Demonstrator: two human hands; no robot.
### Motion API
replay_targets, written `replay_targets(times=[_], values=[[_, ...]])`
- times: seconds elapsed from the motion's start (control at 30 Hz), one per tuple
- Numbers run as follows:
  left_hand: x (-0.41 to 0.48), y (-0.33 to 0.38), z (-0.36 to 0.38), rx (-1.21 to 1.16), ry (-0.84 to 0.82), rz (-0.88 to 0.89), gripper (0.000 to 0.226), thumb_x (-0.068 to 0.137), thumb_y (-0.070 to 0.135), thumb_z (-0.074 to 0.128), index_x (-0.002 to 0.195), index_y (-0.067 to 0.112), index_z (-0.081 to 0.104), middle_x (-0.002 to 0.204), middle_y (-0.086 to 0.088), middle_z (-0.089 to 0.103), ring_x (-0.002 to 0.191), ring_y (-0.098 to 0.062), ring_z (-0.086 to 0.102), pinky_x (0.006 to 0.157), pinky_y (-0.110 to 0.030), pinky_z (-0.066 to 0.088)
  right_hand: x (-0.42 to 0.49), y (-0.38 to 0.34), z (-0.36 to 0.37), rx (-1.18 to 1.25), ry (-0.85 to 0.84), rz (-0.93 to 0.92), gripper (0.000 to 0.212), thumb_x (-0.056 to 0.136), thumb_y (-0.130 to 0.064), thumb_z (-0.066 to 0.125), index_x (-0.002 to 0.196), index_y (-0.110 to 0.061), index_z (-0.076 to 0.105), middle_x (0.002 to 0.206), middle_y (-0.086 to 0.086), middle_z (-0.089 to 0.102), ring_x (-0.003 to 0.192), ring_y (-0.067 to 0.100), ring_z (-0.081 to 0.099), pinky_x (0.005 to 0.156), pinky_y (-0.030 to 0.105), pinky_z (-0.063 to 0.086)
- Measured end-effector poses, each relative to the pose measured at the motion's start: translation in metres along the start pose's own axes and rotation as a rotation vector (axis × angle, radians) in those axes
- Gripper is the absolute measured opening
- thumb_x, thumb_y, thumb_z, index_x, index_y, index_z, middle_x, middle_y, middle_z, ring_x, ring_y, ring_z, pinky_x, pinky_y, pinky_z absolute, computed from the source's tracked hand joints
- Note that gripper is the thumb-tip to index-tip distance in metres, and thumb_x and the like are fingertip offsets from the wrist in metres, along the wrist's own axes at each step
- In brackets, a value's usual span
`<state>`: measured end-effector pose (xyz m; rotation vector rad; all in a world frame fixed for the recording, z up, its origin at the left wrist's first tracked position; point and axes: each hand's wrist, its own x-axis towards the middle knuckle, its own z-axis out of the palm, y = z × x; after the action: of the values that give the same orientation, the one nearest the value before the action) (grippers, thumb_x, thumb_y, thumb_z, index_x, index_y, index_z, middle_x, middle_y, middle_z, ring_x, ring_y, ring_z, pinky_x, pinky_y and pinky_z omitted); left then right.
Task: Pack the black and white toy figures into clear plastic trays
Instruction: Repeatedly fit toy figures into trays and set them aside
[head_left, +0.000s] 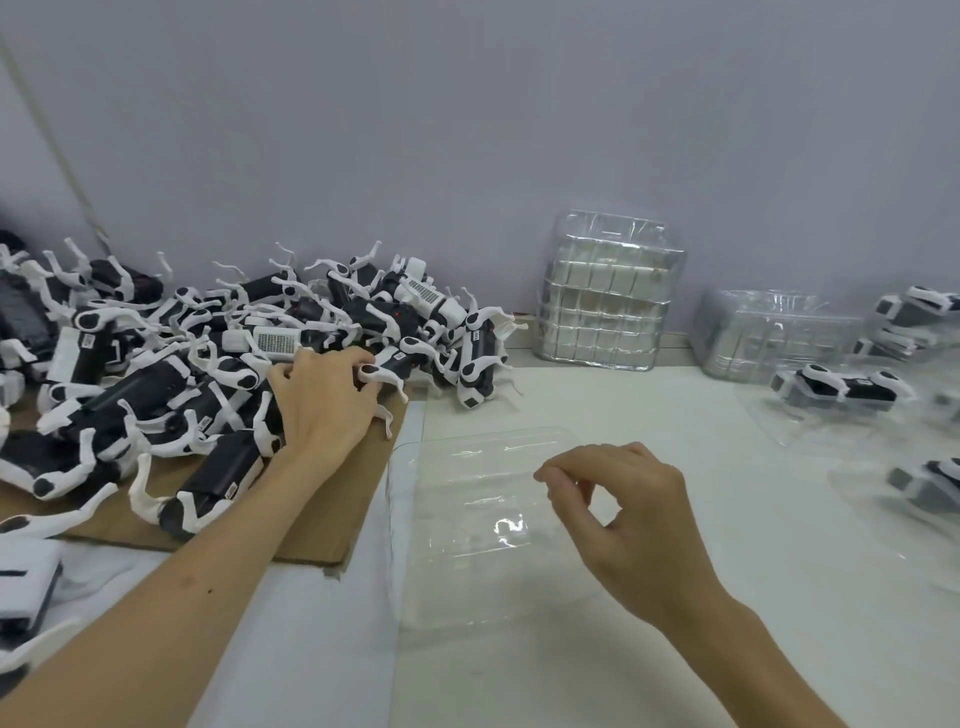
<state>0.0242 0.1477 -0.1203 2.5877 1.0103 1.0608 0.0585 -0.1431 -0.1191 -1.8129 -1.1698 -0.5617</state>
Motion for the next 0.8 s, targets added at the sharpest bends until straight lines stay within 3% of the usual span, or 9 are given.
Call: replay_targets(times=[0.17, 0.33, 0.43, 0.53, 0.6, 0.67, 0.8], values=[[-0.007, -0.001, -0.026, -0.186, 0.107, 0.136, 0.026, 0.088, 0.008, 0.066, 0.112, 0.016, 0.07, 0.112, -0.004, 0.068, 0.104, -0.029, 0.06, 0.093, -0.043, 0.045, 0.003, -0.001, -0.005, 0.053, 0.074, 0.055, 0.022, 0.088, -0.028, 0.057, 0.074, -0.018, 0.07, 0.074, -0.014, 0.066, 0.061, 0.008, 0.061, 0.076, 0.024, 0.043], [-0.018, 0.012, -0.063, -0.341, 0.154, 0.161, 0.02, 0.09, 0.015, 0.067, 0.11, 0.016, 0.069, 0.109, 0.004, 0.065, 0.093, -0.008, 0.058, 0.077, -0.016, 0.037, 0.006, 0.001, -0.011, 0.072, 0.18, 0.146, 0.018, 0.086, -0.018, 0.06, 0.072, -0.018, 0.071, 0.067, -0.014, 0.065, 0.06, 0.011, 0.062, 0.068, 0.025, 0.047], [-0.033, 0.026, -0.087, -0.698, 0.042, 0.095, 0.014, 0.088, 0.023, 0.071, 0.102, 0.027, 0.07, 0.094, 0.02, 0.067, 0.078, 0.002, 0.06, 0.069, -0.012, 0.046, 0.009, 0.005, -0.016, 0.123, 0.28, 0.229, 0.019, 0.087, -0.012, 0.059, 0.072, -0.014, 0.071, 0.06, -0.01, 0.065, 0.061, 0.011, 0.065, 0.059, 0.024, 0.049], [-0.059, 0.043, -0.102, -0.89, -0.165, 0.133, 0.011, 0.086, 0.025, 0.069, 0.094, 0.033, 0.07, 0.089, 0.016, 0.071, 0.073, -0.002, 0.066, 0.062, -0.018, 0.054, 0.011, 0.012, -0.021, 0.149, 0.354, 0.296, 0.02, 0.087, -0.011, 0.057, 0.072, -0.012, 0.07, 0.061, -0.009, 0.066, 0.06, 0.007, 0.065, 0.058, 0.025, 0.05], [-0.074, 0.05, -0.102, -0.895, -0.319, 0.163, 0.016, 0.087, 0.018, 0.071, 0.094, 0.032, 0.071, 0.089, 0.009, 0.073, 0.079, -0.007, 0.068, 0.069, -0.024, 0.056, 0.011, 0.017, -0.023, 0.15, 0.388, 0.322, 0.02, 0.086, -0.011, 0.056, 0.071, -0.012, 0.07, 0.06, -0.008, 0.066, 0.057, 0.006, 0.064, 0.058, 0.027, 0.05], [-0.082, 0.055, -0.097, -0.715, -0.407, 0.236, 0.016, 0.086, 0.023, 0.074, 0.098, 0.033, 0.071, 0.095, 0.011, 0.072, 0.09, -0.012, 0.068, 0.081, -0.035, 0.056, 0.01, 0.023, -0.024, 0.138, 0.398, 0.333, 0.02, 0.087, -0.01, 0.057, 0.072, -0.012, 0.07, 0.058, -0.007, 0.065, 0.056, 0.006, 0.063, 0.058, 0.029, 0.051], [-0.092, 0.063, -0.091, -0.575, -0.349, 0.289, 0.015, 0.084, 0.025, 0.076, 0.095, 0.035, 0.071, 0.088, 0.025, 0.067, 0.088, 0.004, 0.06, 0.067, -0.006, 0.043, 0.009, 0.03, -0.024, 0.125, 0.391, 0.325, 0.021, 0.088, -0.008, 0.058, 0.071, -0.012, 0.07, 0.056, -0.008, 0.064, 0.055, 0.007, 0.063, 0.056, 0.024, 0.049]])
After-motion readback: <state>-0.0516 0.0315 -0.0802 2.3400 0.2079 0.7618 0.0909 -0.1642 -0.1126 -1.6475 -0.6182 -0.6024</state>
